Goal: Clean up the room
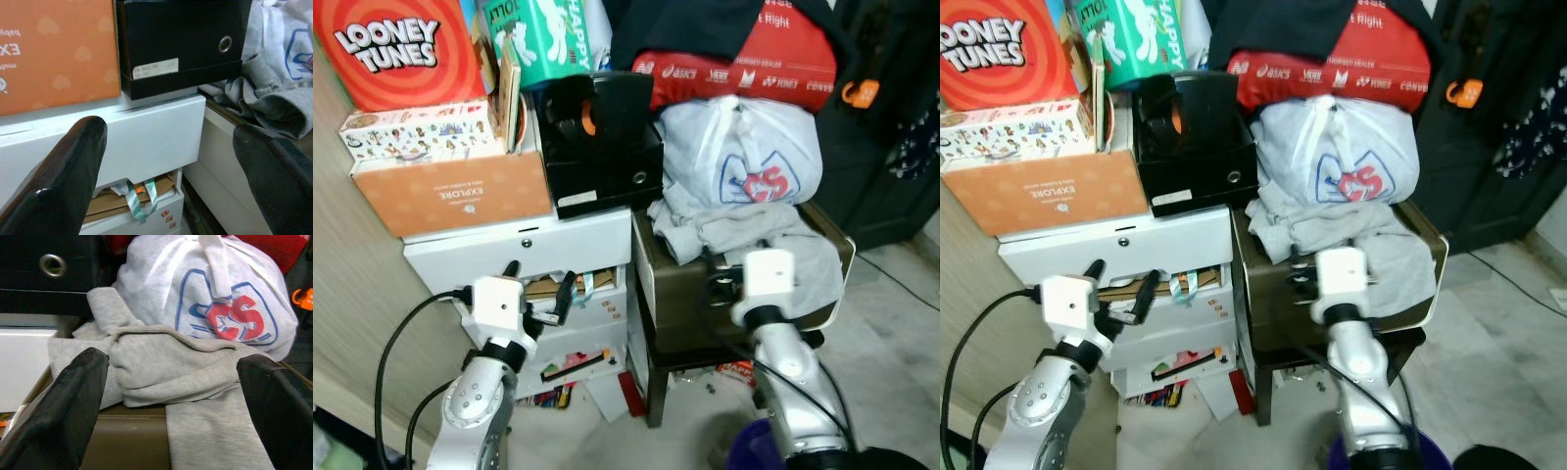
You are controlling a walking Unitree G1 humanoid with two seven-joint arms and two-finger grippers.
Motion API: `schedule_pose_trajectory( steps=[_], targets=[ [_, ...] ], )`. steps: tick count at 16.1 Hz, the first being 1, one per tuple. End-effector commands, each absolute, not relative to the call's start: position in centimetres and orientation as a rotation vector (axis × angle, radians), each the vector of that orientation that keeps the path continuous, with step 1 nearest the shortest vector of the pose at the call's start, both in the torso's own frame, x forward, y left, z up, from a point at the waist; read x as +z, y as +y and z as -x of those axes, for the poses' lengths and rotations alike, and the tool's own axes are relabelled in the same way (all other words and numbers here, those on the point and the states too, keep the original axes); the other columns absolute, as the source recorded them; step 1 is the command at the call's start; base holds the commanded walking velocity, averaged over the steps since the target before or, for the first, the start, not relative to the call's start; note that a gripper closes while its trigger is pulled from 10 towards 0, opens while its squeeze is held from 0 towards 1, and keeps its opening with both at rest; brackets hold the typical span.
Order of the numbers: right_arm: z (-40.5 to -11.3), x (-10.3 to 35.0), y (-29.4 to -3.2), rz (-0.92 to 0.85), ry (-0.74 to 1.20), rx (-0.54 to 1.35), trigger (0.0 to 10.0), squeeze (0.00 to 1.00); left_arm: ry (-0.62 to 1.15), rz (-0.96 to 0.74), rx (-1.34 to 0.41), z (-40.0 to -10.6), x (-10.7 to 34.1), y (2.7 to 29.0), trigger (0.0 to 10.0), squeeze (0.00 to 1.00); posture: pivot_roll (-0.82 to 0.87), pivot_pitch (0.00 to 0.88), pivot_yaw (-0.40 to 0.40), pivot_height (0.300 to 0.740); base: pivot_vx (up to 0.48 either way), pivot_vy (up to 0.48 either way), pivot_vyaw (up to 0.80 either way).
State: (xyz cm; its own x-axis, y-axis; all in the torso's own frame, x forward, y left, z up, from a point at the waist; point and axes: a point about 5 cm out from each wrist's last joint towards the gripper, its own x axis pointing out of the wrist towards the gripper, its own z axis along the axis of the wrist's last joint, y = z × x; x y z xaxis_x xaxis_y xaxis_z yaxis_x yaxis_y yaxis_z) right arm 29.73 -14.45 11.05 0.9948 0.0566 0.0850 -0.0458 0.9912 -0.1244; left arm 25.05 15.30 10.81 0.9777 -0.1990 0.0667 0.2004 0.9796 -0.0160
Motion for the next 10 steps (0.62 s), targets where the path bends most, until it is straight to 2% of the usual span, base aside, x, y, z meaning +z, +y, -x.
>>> schedule_pose_trajectory(
  steps=[1,4,10],
  targets=[
    [-29.93,11.36,-13.48,0.108,-0.098,0.081,10.0,0.00,-0.052,0.006,-0.187,-24.90,10.69,15.98,10.0,0.00,-0.02,0.015,-0.003,0.740,0.000,-0.240,0.00],
    [-29.98,11.38,-13.46,0.108,-0.098,0.082,10.0,0.00,-0.049,0.008,-0.186,-24.91,10.62,15.95,10.0,0.00,-0.02,0.015,-0.003,0.740,0.000,-0.240,0.00],
    [-29.93,11.46,-13.38,0.115,-0.099,0.086,10.0,0.00,-0.056,0.008,-0.156,-24.89,10.60,16.15,10.0,0.00,-0.02,0.027,-0.007,0.740,0.000,0.000,0.00]
  ],
)
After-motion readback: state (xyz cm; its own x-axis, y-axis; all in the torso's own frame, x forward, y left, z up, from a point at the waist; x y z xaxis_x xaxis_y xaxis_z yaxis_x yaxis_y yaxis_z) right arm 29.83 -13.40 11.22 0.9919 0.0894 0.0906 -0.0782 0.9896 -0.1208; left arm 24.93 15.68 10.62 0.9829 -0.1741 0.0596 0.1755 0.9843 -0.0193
